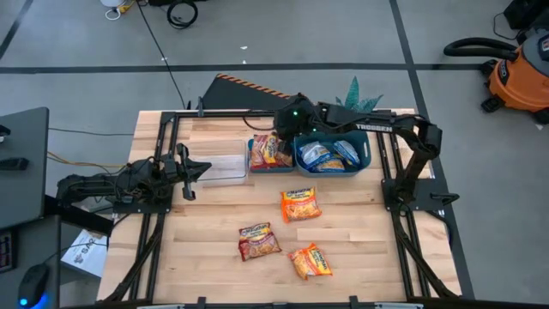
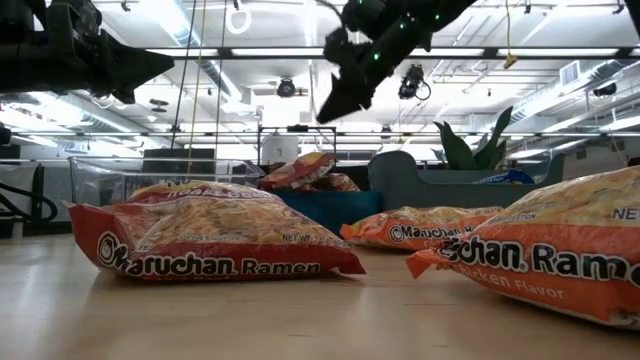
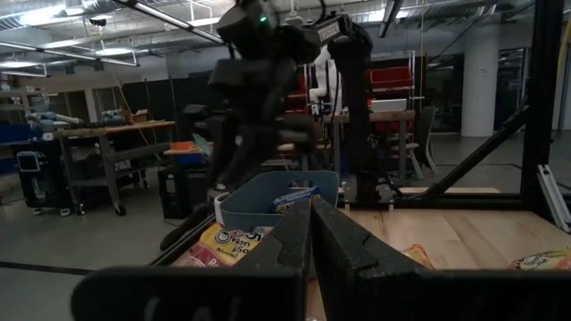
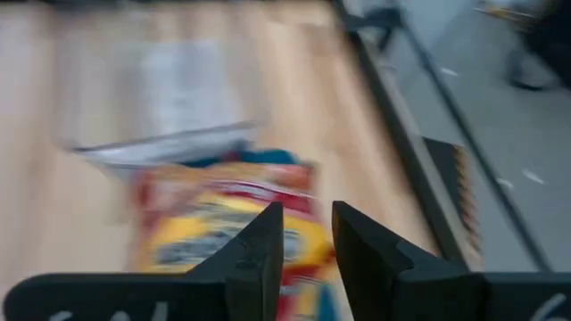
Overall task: Sort Maruchan noodles
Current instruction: Put the red bag into the left blue bin
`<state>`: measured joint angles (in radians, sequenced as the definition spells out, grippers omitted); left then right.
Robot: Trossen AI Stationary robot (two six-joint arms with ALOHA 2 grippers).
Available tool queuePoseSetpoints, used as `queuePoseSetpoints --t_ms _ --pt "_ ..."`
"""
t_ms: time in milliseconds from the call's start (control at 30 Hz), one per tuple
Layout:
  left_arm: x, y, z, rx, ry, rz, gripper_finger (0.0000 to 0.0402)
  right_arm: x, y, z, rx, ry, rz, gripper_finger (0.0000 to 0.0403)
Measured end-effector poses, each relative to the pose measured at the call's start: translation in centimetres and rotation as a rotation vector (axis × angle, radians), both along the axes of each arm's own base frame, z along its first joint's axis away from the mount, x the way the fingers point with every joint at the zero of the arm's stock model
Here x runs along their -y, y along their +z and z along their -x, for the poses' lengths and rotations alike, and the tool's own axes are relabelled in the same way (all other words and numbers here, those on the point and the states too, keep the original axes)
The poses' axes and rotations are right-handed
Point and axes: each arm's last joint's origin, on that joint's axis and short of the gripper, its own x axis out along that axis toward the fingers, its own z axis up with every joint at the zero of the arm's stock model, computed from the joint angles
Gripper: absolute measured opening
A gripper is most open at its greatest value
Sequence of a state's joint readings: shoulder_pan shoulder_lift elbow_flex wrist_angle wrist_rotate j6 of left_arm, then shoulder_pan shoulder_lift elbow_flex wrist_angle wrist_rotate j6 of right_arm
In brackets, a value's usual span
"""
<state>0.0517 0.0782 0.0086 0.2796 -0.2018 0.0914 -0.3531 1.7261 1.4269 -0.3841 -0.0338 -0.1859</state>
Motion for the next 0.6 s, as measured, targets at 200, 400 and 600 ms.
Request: queuePoseSetpoints --t_ms 200,400,600 --pt "0.0 0.0 0.0 0.0 0.0 0.0 0.0018 -3.8 -0.1 -1.4 0.052 0.244 -0.139 0.0109" --pt "0.0 0.0 0.0 0.0 0.0 0.0 0.0018 -8.9 -2.9 -3.6 -0.021 0.377 -0.172 0.011" --pt "0.0 0.0 0.0 0.0 0.0 0.0 0.0018 -13.7 -4.8 -5.0 -0.049 0.508 -0.163 0.011"
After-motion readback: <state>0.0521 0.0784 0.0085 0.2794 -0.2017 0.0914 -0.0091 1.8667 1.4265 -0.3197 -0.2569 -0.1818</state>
